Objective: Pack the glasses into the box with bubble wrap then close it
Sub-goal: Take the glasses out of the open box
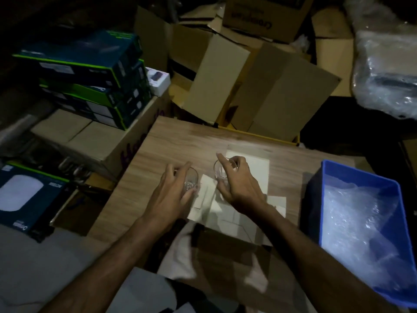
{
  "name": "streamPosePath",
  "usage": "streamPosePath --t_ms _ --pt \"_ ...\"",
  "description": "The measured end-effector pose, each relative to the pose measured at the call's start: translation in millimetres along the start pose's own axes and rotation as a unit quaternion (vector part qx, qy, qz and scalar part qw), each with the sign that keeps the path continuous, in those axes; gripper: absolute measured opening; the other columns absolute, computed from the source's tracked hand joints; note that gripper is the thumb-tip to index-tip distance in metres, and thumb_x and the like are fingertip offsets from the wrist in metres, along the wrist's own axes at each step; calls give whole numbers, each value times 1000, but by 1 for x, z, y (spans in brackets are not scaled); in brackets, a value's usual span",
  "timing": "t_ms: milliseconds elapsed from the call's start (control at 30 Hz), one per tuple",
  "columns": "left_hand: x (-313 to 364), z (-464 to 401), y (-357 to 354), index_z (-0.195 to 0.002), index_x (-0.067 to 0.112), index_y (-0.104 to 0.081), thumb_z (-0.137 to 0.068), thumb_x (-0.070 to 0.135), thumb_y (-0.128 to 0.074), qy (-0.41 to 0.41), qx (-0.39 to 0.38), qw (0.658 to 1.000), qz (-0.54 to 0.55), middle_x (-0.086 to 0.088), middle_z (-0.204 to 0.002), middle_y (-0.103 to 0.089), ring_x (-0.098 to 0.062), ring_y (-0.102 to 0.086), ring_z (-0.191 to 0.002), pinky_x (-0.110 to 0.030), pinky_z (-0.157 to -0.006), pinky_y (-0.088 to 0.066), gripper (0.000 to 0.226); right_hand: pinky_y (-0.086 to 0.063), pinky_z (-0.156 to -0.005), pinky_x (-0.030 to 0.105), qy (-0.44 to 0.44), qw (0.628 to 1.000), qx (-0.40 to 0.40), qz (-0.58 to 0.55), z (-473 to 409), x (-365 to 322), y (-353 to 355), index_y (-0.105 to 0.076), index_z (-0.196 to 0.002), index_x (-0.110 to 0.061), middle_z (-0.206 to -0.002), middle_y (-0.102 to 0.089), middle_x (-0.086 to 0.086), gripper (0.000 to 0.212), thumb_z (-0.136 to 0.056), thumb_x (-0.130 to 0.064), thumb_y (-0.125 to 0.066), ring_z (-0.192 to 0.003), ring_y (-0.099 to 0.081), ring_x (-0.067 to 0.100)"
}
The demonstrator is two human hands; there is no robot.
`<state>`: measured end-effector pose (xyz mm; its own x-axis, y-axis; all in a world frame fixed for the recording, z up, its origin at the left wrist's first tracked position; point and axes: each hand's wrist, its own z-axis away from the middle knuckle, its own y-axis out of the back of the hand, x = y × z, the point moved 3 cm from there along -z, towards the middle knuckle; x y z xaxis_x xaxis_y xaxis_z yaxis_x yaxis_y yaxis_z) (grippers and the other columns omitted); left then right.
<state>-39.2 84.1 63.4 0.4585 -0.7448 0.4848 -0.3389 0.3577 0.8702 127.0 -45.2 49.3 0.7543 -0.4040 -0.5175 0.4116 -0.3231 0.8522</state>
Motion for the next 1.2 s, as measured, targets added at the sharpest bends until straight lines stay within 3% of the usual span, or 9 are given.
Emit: streamPosePath --t_ms 100,267,400,700,867,967,1100,1200 --pt "-38 0 3 -151 25 -37 -94 30 -68 49 -20 998 -31 -6 -133 -35 -24 -50 -121 -33 -92 -51 65 -53 -81 33 10 999 -34 -7 -32 -25 -23 -20 -157 -32 -138 -31 8 70 -96 -37 -55 -117 -45 23" --pt "-85 4 -7 -149 26 -37 -92 28 -69 101 -39 993 -39 -5 -136 -33 -24 -50 -121 -31 -88 -54 65 -50 -83 32 24 996 -81 -28 -70 -49 -73 -27 -151 -28 -132 -32 5 67 -94 -33 -61 -112 -50 24" --pt "-112 3 -14 -147 24 -37 -92 28 -68 139 -64 988 -36 -6 -136 -32 -27 -49 -123 -38 -93 -53 64 -53 -90 41 25 992 -124 -18 -88 -57 -106 -29 -153 -26 -138 -32 9 68 -94 -31 -63 -122 -49 31" --pt "-132 2 -24 -144 19 -39 -89 33 -72 156 -87 984 -25 -8 -134 -35 -29 -53 -119 -42 -92 -53 66 -48 -94 43 -2 984 -180 16 -105 -57 -137 -31 -155 -22 -139 -34 15 71 -92 -29 -63 -131 -45 36" --pt "-134 -1 -22 -145 21 -38 -90 37 -71 155 -88 983 -33 -7 -134 -36 -29 -53 -119 -41 -92 -53 66 -50 -94 45 -15 985 -173 15 -107 -57 -142 -32 -154 -24 -140 -35 14 69 -93 -33 -62 -129 -47 36" --pt "-136 -1 -20 -149 21 -33 -90 44 -68 145 -93 983 -56 -9 -140 -36 -28 -48 -125 -41 -97 -50 73 -45 -103 45 -9 984 -174 35 -106 -59 -137 -31 -156 -24 -151 -36 17 72 -93 -37 -64 -135 -44 36" --pt "-128 0 -12 -152 19 -31 -92 49 -62 82 -51 991 -95 -14 -155 -31 -29 -32 -141 -42 -113 -35 75 -27 -118 47 21 995 -73 65 -87 -61 -115 -36 -155 -16 -155 -39 23 66 -98 -42 -54 -143 -36 36" --pt "-105 -4 -9 -156 18 -27 -96 43 -59 16 -29 994 -104 -16 -159 -24 -30 -27 -146 -44 -117 -31 72 -17 -125 49 -13 997 -13 79 -62 -54 -96 -31 -157 -19 -162 -31 17 60 -102 -42 -43 -149 -27 30"
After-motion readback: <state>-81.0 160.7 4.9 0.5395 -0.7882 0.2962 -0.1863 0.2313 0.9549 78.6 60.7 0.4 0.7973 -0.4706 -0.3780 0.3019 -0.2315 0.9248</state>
